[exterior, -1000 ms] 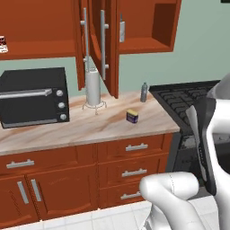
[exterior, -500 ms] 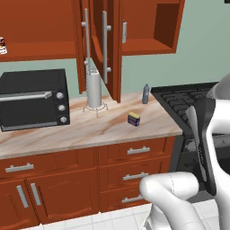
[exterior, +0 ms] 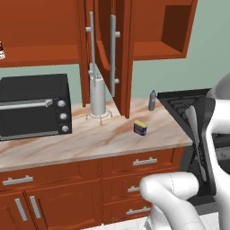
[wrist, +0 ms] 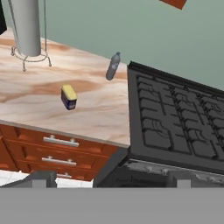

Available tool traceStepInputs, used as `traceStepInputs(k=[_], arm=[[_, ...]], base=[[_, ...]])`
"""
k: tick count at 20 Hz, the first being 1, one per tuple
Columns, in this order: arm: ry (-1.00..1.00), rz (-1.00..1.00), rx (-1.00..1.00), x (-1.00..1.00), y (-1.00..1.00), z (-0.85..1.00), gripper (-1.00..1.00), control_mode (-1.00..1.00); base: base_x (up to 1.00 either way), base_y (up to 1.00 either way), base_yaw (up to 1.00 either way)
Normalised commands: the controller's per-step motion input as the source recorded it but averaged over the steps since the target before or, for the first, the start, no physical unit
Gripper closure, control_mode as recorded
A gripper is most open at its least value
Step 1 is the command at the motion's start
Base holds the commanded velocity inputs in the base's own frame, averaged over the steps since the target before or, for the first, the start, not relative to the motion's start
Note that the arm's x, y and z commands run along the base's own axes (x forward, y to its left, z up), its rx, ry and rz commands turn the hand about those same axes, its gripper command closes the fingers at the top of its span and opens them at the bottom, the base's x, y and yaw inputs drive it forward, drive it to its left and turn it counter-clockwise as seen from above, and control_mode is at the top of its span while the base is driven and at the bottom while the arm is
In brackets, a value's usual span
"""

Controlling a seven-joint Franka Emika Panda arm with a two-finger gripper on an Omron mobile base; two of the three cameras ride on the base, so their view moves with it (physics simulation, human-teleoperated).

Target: Pick the canned food and canned food from the counter and place them in the cabinets closest to them.

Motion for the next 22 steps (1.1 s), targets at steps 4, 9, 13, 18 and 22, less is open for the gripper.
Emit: traceStepInputs(k=[4,9,13,18,22], arm=[[0.0,0.0,0.0,0.0,0.0,0.0,-1.0,1.0],[0.0,0.0,0.0,0.0,0.0,0.0,-1.0,1.0],[0.0,0.0,0.0,0.0,0.0,0.0,-1.0,1.0],[0.0,0.0,0.0,0.0,0.0,0.0,-1.0,-1.0],[0.0,0.0,0.0,0.0,0.05,-0.02,-1.0,-1.0]], base=[[0.53,-0.02,0.03],[0.54,-0.02,0.02],[0.46,0.0,0.01],[0.09,0.0,0.0],[0.0,0.0,0.0]])
